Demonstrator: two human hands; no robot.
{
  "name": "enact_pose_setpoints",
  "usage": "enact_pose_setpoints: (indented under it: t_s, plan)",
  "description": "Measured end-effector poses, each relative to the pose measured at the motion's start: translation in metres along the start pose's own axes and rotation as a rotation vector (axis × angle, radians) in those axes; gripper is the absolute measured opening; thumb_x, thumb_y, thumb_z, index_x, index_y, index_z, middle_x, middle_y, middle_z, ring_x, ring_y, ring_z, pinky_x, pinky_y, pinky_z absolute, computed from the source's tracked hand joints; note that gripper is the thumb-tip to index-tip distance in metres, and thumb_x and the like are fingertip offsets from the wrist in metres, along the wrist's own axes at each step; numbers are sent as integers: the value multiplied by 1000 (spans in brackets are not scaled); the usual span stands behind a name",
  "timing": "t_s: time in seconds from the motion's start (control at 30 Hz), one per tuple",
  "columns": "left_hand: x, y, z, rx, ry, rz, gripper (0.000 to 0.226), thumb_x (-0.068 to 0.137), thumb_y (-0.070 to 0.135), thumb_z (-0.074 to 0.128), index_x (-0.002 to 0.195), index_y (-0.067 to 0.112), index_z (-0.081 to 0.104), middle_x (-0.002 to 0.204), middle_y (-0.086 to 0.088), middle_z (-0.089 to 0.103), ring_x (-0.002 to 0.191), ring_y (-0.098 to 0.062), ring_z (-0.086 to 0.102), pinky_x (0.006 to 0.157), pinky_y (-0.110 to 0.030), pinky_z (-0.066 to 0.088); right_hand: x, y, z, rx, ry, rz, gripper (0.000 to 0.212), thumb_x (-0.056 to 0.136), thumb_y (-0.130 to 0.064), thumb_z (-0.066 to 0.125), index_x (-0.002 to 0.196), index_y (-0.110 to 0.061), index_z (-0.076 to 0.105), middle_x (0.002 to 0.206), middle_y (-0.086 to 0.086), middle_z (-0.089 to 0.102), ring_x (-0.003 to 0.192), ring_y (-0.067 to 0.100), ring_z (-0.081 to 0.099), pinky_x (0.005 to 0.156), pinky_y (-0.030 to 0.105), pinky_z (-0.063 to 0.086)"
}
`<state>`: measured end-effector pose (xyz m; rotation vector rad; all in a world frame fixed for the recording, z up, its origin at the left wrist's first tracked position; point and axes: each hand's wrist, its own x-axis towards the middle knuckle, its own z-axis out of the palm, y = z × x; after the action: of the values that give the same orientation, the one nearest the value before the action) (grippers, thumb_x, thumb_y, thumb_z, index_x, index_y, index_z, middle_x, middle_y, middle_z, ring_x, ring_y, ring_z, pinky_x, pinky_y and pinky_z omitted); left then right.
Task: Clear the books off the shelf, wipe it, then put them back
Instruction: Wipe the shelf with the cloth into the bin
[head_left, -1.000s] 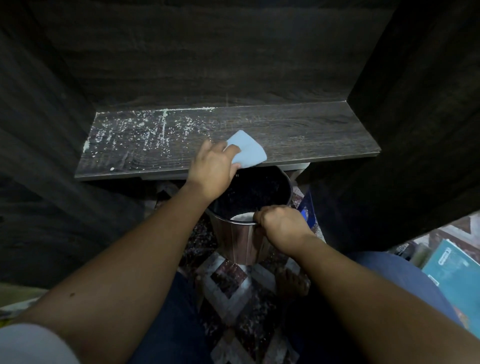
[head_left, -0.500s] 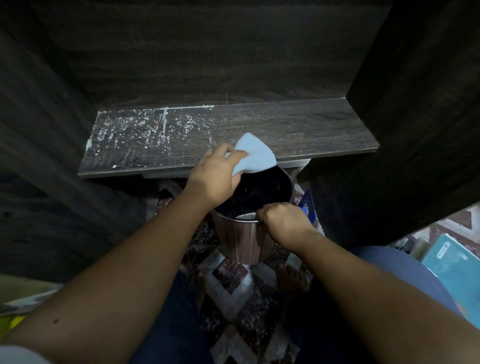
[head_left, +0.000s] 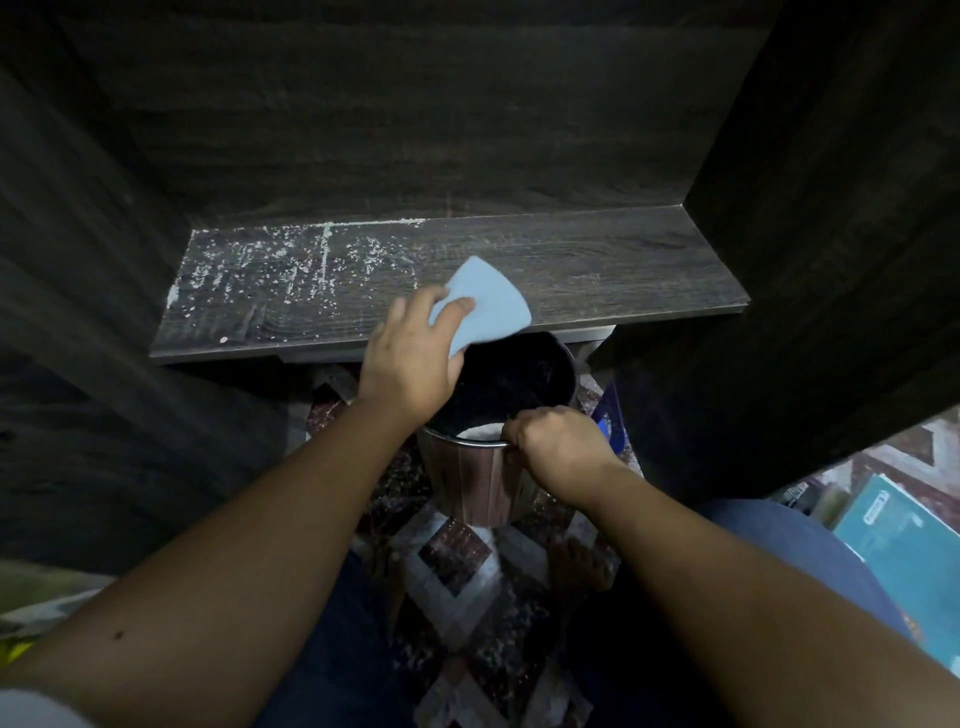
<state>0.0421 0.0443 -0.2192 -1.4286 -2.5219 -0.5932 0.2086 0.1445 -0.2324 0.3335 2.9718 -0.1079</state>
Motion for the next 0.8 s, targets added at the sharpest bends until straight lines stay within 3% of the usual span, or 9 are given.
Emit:
enact_pose_setpoints:
  t_s: [0.07,0.17,0.27,0.4,0.5,0.57,0.8]
  plan:
    - [-3,-3,1,-29,-74,-12,46,87,22,64,132,23,55,132,-4,49,113,-29,45,88,-44,47,1,0,2,1,0,-2,22,95,-15,48,112,-12,61,112,9,62,103,31,58,82,34,43]
    - [-3,-5,0,-55,14,0,45,85,21,65,129,20,57,128,-5,52,111,-30,48,87,-43,48,3,0,2,3,8,-12,22,94,-17,50,112,-12,61,111,8,62,104,30,58,82,35,43]
    - [-3,-7,-1,-63,-77,-32,44,87,21,63,131,22,56,130,-2,51,113,-28,47,89,-41,46,6,0,3,0,13,-19,22,94,-17,50,113,-13,61,111,7,61,103,30,57,81,34,43]
    - [-2,-13,-1,-78,-2,-24,44,84,16,64,127,20,60,125,-3,56,108,-30,50,88,-42,48,10,-1,4,9,24,-18,25,94,-19,49,116,-15,61,112,6,61,105,29,57,82,33,43]
    - [3,-18,-2,-117,-101,-37,42,88,18,60,129,21,58,126,-1,56,111,-29,49,91,-38,43,14,-2,5,23,35,-21,24,94,-19,51,115,-15,61,111,6,62,105,30,57,81,33,43]
    - [13,-24,-8,-141,-82,-35,39,89,17,59,128,19,57,126,-3,56,112,-30,48,94,-38,41,18,0,7,36,48,-17,21,93,-20,52,112,-15,61,108,5,62,104,29,58,78,32,44]
    - [95,-51,-33,54,14,71,37,83,17,60,120,18,54,123,-9,50,108,-33,47,89,-45,43,34,6,14,94,75,-14,21,94,-26,54,111,-19,62,103,2,63,100,27,59,77,34,47]
